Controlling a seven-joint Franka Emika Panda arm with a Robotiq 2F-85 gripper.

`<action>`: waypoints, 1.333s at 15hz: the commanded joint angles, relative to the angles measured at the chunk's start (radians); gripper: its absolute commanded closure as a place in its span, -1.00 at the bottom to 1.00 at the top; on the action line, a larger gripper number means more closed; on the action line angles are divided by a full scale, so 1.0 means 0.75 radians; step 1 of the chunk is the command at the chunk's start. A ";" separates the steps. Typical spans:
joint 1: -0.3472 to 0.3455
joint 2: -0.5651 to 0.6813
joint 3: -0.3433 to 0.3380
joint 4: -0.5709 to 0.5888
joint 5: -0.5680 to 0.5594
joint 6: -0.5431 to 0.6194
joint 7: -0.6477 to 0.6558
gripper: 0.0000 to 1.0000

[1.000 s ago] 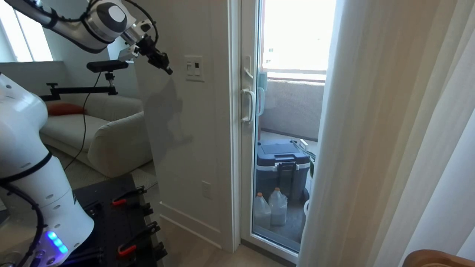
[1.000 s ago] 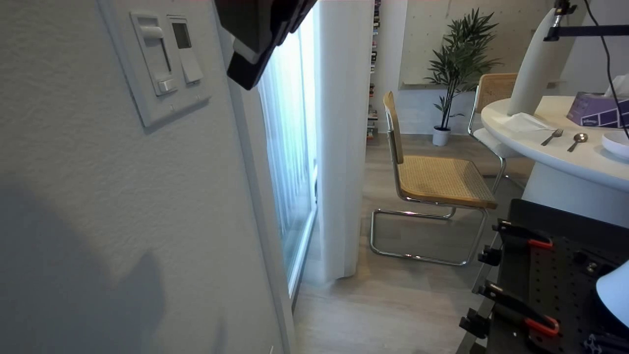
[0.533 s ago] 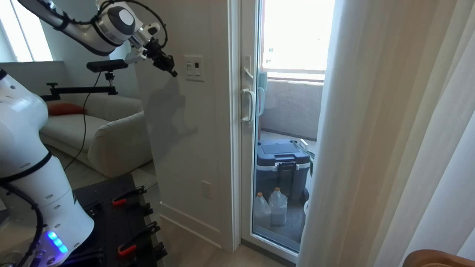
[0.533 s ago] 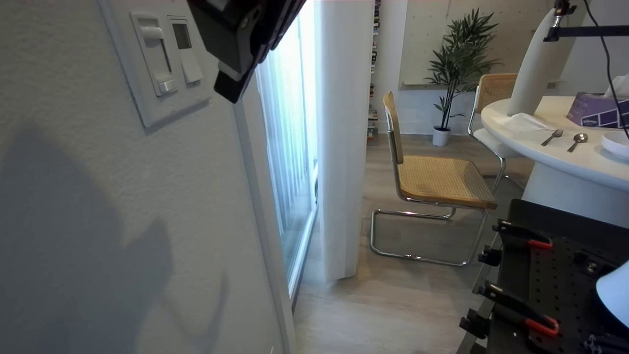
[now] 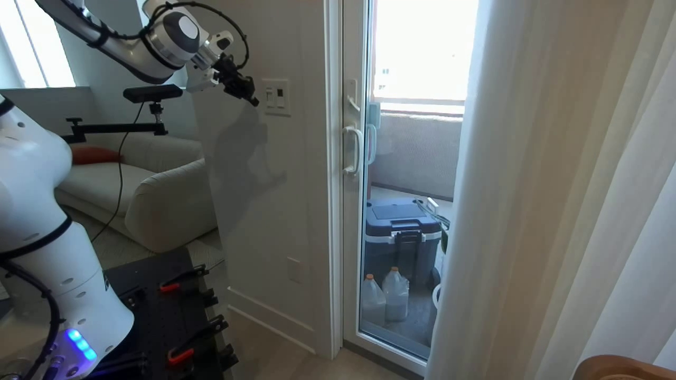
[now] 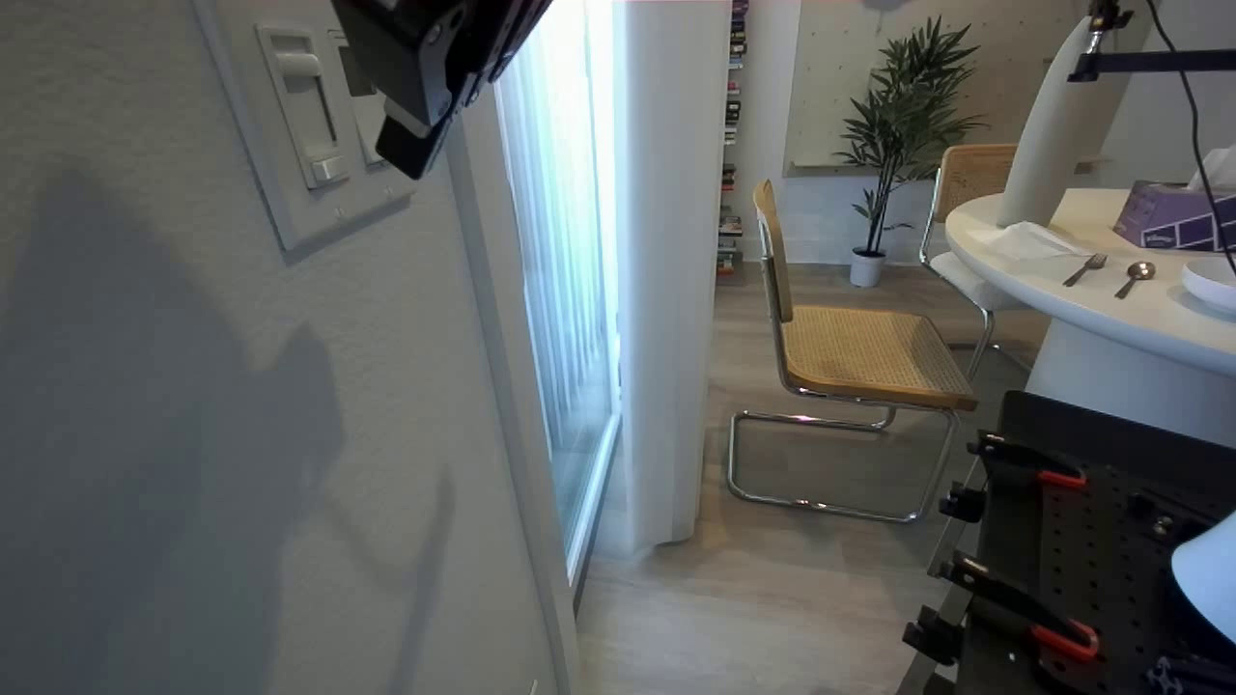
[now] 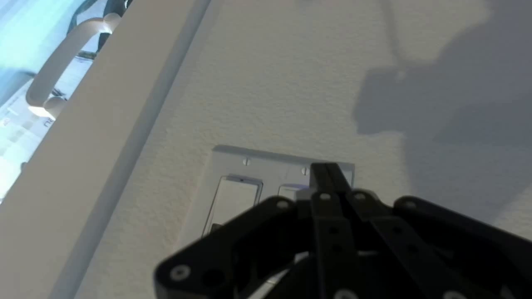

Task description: Pull the blinds to the right, switch off the light, then pull the blinds to the left

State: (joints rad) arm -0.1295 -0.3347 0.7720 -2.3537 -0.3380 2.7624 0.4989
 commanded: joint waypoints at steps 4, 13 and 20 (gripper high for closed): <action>-0.103 0.035 0.077 0.018 -0.068 0.101 0.052 1.00; -0.265 0.044 0.210 0.027 -0.073 0.164 0.057 1.00; -0.442 0.051 0.390 0.051 -0.072 0.231 0.068 1.00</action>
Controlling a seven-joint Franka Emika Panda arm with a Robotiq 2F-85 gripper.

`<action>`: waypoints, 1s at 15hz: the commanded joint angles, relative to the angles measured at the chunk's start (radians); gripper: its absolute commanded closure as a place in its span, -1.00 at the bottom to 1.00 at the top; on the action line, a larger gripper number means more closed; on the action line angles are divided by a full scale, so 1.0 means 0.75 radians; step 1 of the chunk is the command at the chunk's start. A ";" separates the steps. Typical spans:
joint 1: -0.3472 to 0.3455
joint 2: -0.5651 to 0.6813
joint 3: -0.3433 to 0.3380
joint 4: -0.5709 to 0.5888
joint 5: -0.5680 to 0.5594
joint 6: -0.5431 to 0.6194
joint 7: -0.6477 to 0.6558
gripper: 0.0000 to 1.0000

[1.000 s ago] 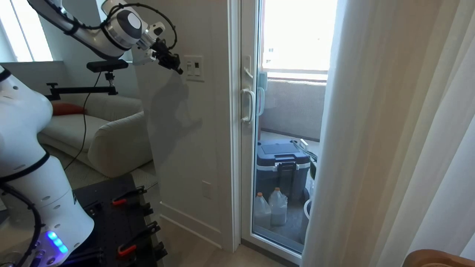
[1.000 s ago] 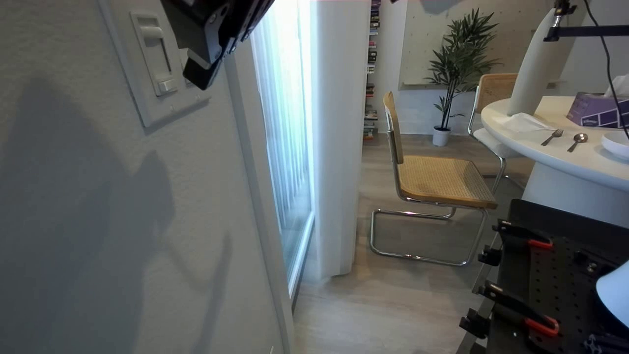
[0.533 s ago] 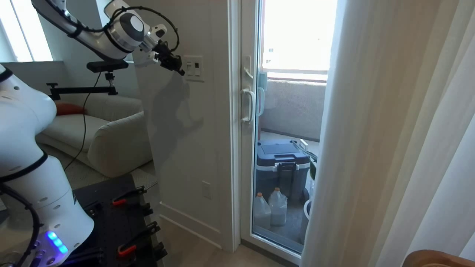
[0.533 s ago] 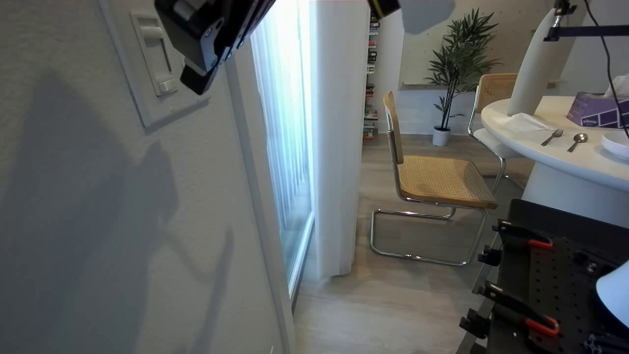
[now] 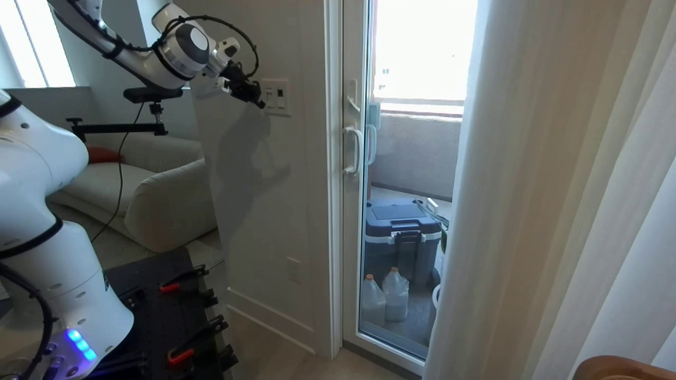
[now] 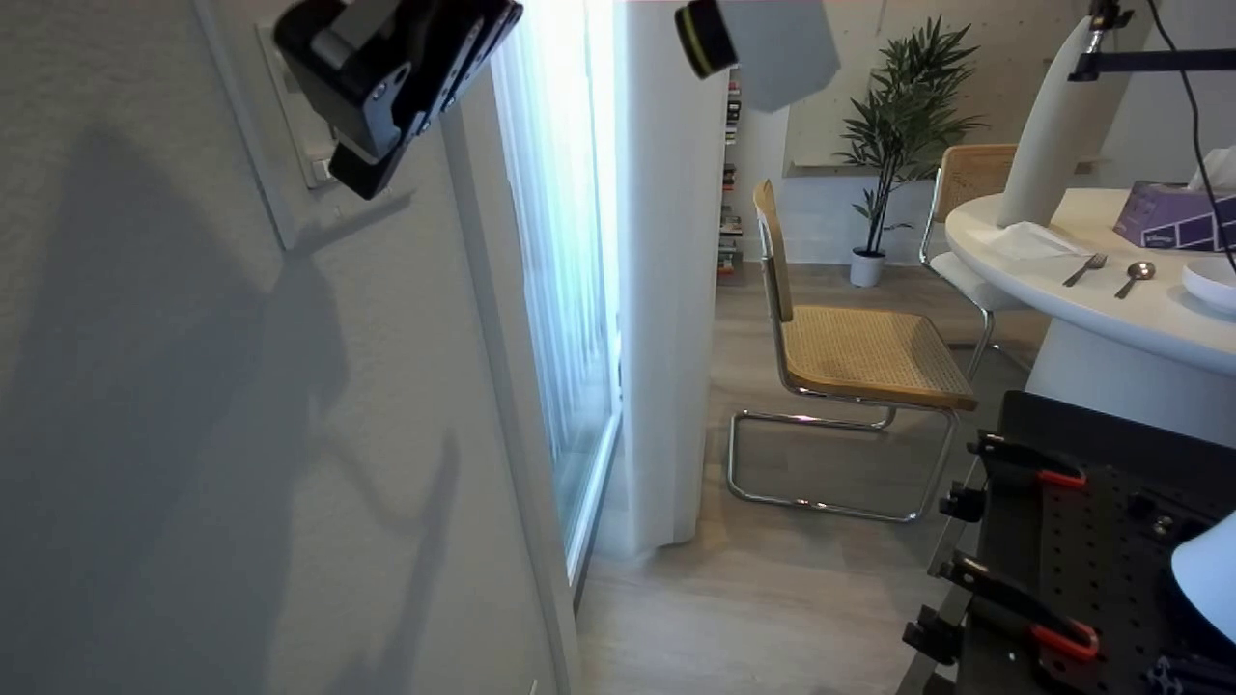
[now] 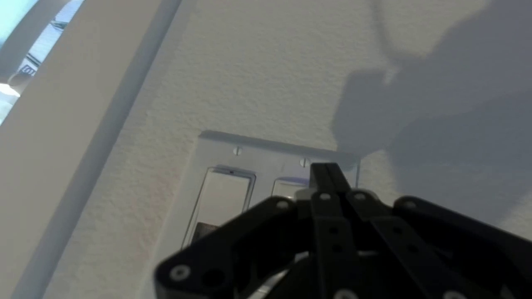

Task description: Pull the blinds to the right, switch off the light, then pull the blinds to the left

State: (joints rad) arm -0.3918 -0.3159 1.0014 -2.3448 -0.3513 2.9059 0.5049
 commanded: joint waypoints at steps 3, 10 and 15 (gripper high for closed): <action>-0.190 0.003 0.182 0.053 -0.054 0.053 0.080 1.00; -0.377 -0.032 0.349 0.079 -0.024 0.052 0.087 1.00; -0.411 0.006 0.401 0.104 -0.004 -0.007 0.071 0.48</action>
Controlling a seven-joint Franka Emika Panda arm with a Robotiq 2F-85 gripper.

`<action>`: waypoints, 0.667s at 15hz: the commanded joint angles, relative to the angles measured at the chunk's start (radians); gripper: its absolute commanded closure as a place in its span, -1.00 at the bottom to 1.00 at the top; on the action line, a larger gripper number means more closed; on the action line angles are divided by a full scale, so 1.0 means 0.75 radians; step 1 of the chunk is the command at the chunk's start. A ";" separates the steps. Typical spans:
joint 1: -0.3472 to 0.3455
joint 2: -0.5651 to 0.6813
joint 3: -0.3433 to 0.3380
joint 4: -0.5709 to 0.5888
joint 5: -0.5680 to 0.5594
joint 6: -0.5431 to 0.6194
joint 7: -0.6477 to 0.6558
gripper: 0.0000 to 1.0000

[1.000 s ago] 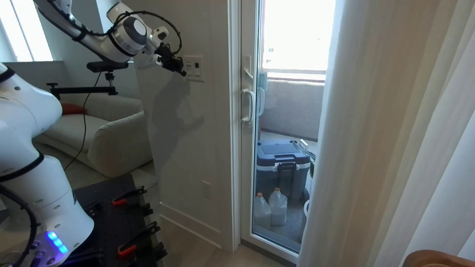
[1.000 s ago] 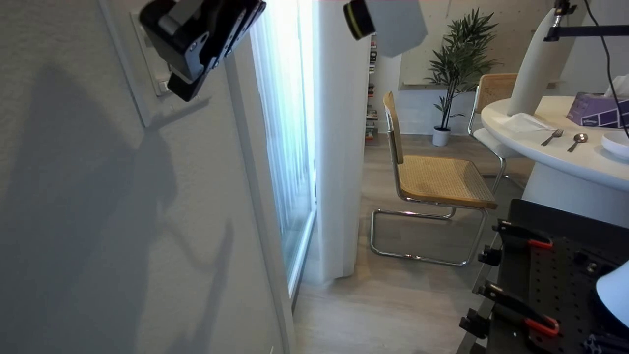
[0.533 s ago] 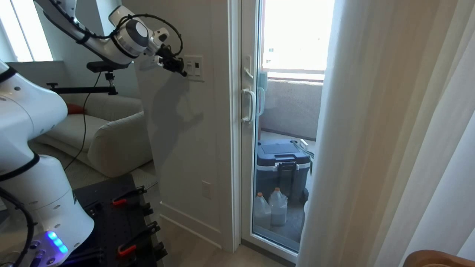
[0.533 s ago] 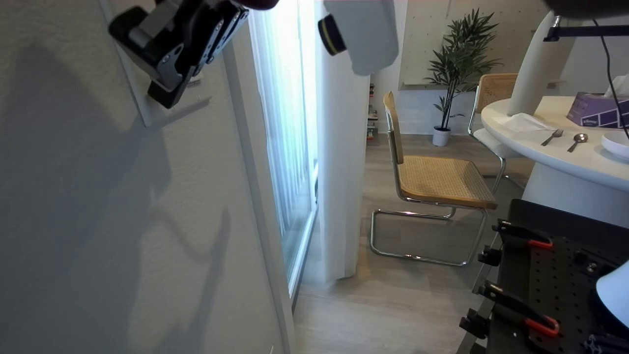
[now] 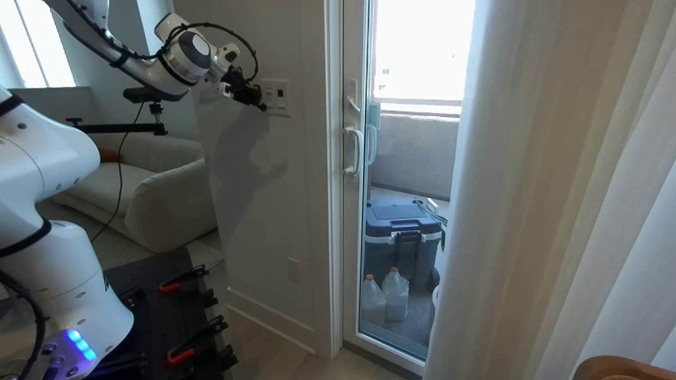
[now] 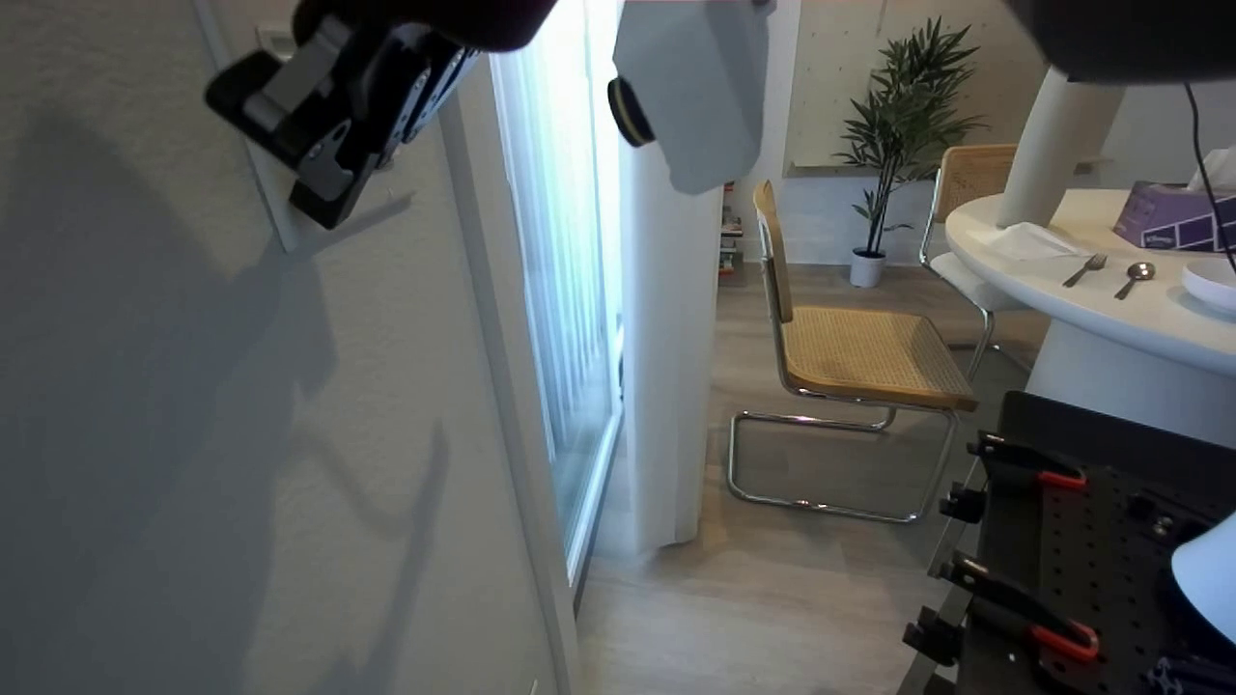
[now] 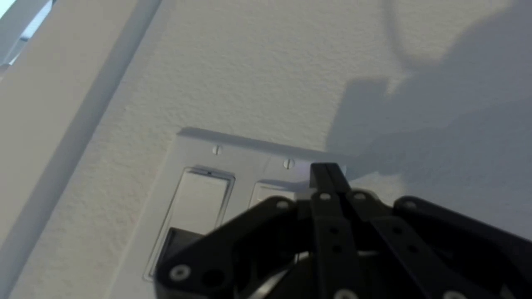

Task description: Pull the blinds to the right, switch off the light, then pull the blinds to the left

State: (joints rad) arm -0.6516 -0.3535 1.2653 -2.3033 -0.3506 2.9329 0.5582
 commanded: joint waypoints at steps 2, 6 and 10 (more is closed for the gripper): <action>-0.026 0.130 0.046 0.071 0.018 -0.109 -0.040 0.36; 0.008 0.118 0.044 0.051 0.025 -0.139 -0.022 0.23; 0.020 0.174 0.048 0.072 0.027 -0.160 -0.031 0.05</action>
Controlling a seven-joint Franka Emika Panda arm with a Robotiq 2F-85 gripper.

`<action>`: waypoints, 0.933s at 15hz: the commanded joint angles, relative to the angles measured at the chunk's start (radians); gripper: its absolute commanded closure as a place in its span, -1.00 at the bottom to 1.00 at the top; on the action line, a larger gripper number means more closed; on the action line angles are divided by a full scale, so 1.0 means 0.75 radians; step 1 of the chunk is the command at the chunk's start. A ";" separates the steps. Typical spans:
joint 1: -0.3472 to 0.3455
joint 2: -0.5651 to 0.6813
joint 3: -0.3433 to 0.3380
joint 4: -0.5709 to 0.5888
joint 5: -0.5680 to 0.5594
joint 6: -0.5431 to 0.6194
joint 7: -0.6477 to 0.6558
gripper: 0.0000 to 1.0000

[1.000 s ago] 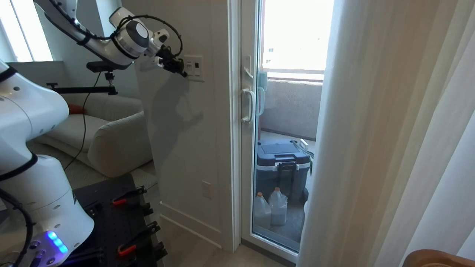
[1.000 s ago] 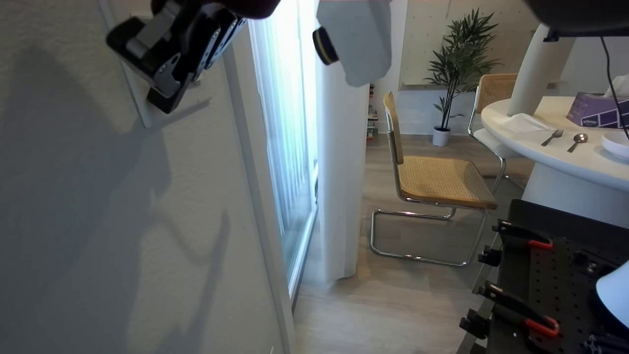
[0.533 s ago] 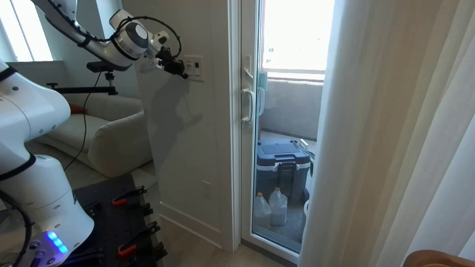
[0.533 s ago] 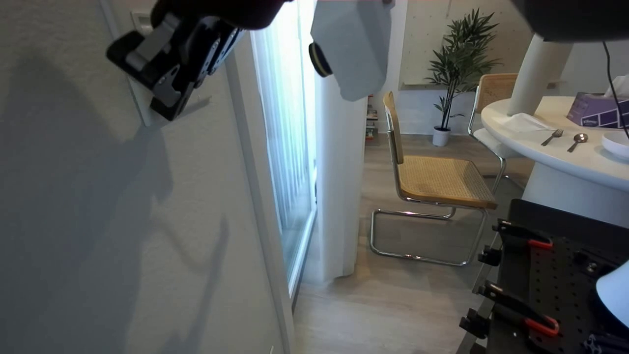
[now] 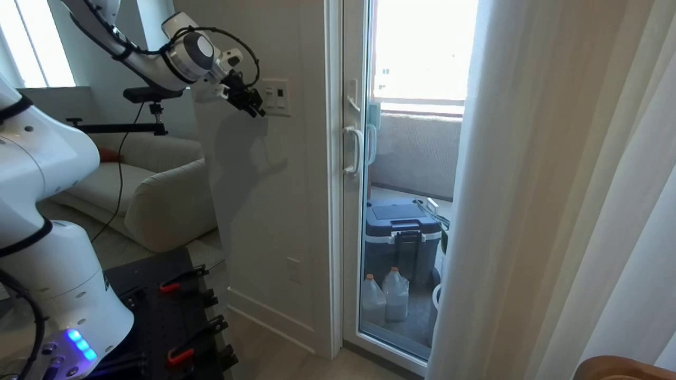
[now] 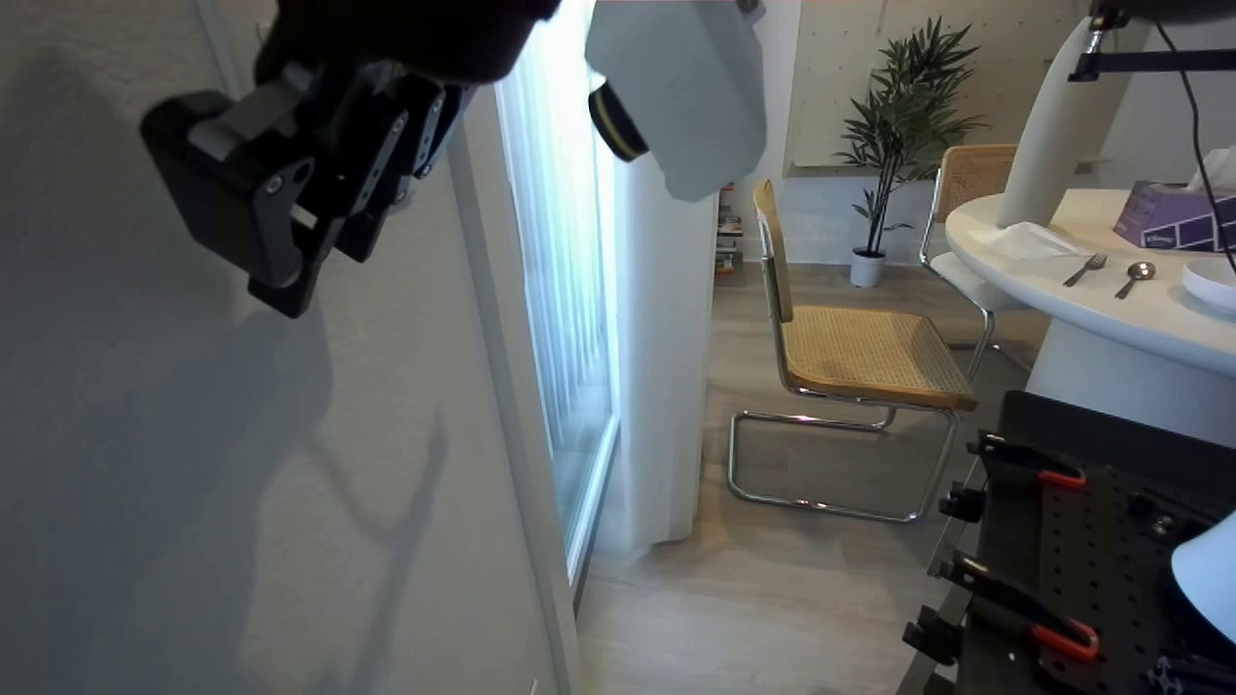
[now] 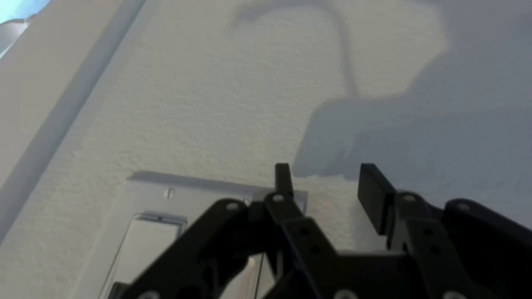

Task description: Pull the blinds to the right, switch off the light, then pull the blinds to the left

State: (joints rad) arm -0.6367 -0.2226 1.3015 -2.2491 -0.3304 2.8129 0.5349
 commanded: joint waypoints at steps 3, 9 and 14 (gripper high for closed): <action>-0.005 -0.070 0.044 -0.004 0.006 -0.017 0.080 -0.47; 0.106 -0.397 0.114 0.009 0.057 -0.183 0.478 -1.00; 0.174 -0.638 -0.004 -0.003 0.117 -0.345 0.633 -1.00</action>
State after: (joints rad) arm -0.5206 -0.5760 1.3235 -2.2471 -0.2746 2.6269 0.9318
